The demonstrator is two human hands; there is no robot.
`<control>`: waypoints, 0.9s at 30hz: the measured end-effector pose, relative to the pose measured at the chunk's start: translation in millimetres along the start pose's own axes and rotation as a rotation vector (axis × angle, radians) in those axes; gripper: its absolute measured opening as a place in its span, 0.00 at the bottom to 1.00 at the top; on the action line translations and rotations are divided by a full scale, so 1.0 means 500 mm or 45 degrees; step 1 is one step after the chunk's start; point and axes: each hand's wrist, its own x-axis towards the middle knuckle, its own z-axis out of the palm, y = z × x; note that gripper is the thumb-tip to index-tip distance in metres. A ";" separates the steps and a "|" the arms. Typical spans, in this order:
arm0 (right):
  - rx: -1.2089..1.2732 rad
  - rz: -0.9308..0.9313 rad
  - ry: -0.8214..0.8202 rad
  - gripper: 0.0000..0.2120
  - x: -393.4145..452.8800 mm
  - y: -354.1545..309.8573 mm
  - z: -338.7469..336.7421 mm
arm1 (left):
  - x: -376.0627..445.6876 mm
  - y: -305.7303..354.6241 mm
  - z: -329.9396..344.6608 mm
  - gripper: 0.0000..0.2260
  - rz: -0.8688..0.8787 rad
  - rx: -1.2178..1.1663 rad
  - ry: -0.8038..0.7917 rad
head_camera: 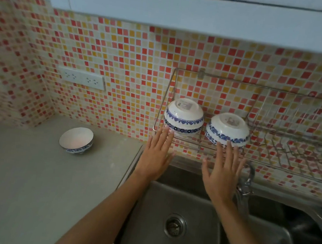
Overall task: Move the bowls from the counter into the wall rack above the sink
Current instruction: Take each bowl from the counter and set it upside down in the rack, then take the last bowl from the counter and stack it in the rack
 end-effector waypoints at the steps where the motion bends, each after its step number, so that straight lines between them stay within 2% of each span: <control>1: 0.061 0.014 0.027 0.31 -0.003 -0.007 0.000 | -0.023 -0.013 0.000 0.28 0.006 -0.023 -0.011; 3: 0.204 -0.003 0.096 0.29 -0.018 -0.030 0.003 | -0.070 -0.044 -0.002 0.28 -0.024 -0.065 -0.024; 6: 0.315 -0.152 0.109 0.23 -0.055 -0.093 0.027 | -0.127 -0.113 -0.009 0.25 -0.116 -0.105 -0.051; 10: 0.448 -0.292 -0.061 0.17 -0.086 -0.230 0.093 | -0.175 -0.259 -0.025 0.24 -0.216 -0.119 -0.106; 15: 0.752 0.049 -0.687 0.04 -0.075 -0.464 0.194 | -0.210 -0.484 -0.061 0.22 -0.510 -0.221 0.006; 18: 0.778 0.223 -0.970 0.06 -0.062 -0.596 0.270 | -0.221 -0.617 -0.067 0.19 -0.703 -0.307 0.027; 24: 0.941 0.682 -1.302 0.12 -0.044 -0.799 0.420 | -0.219 -0.819 -0.025 0.22 -0.963 -0.483 -0.099; 27: 0.977 0.808 -1.306 0.18 -0.022 -0.869 0.488 | -0.202 -0.877 0.011 0.24 -0.996 -0.564 -0.213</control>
